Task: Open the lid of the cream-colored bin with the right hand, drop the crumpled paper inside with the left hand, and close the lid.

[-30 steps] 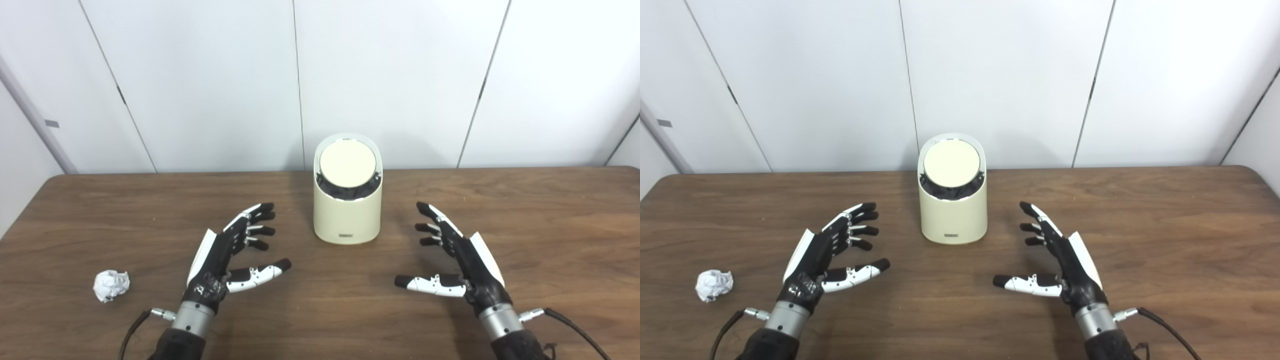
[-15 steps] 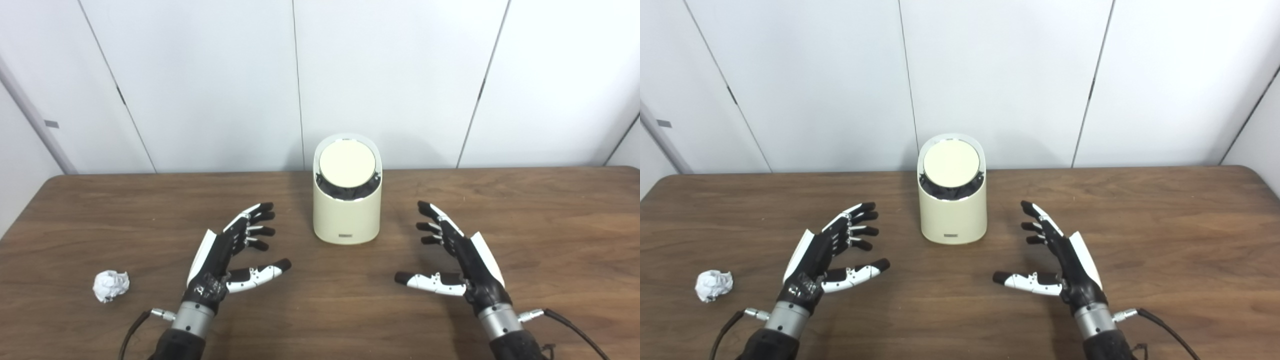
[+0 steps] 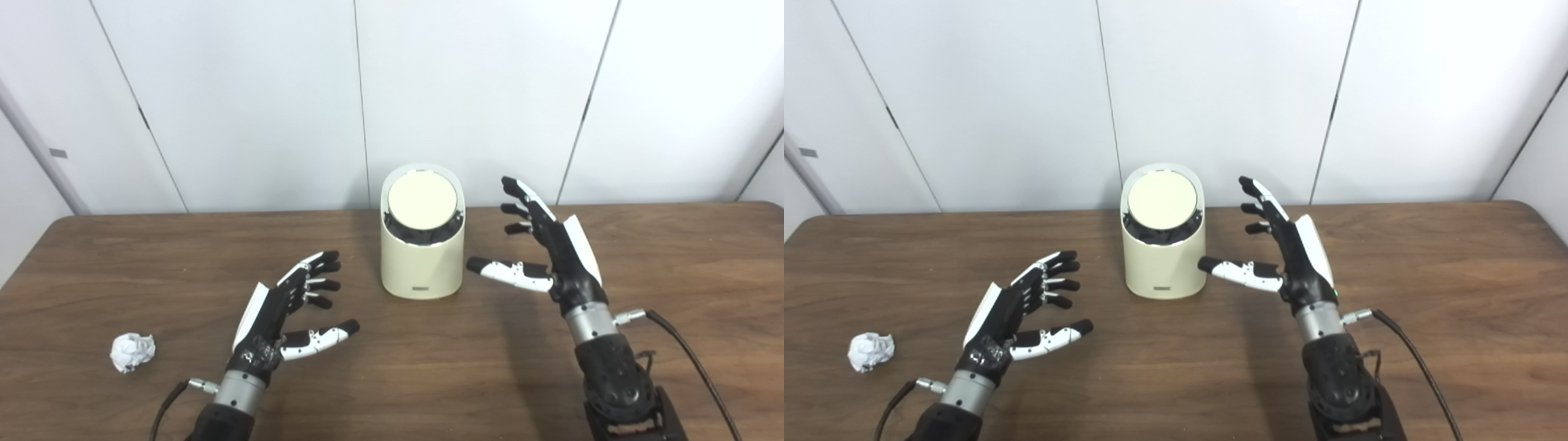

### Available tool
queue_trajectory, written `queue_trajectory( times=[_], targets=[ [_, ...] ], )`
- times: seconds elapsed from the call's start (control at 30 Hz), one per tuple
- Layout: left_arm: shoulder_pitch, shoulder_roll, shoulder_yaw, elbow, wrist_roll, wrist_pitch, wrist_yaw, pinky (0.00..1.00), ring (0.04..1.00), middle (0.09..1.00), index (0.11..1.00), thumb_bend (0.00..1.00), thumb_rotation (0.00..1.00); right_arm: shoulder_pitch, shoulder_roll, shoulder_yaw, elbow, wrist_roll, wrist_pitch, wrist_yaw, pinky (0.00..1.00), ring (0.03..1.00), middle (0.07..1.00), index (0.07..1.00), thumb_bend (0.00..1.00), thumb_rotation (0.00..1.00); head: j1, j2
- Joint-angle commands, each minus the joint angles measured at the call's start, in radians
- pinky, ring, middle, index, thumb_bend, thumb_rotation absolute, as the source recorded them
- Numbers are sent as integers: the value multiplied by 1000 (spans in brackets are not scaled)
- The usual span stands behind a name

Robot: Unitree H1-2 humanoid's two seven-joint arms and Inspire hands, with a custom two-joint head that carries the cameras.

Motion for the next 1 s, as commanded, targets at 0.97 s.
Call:
queue_trajectory(
  times=[0.97],
  targets=[
    [-29, 5, -1, 0, 2, -41, 8, 617, 732, 825, 855, 715, 36, -332, 9, 61, 192, -42, 127, 3, 689, 863, 947, 935, 820, 402, -4, 3]
  ],
)
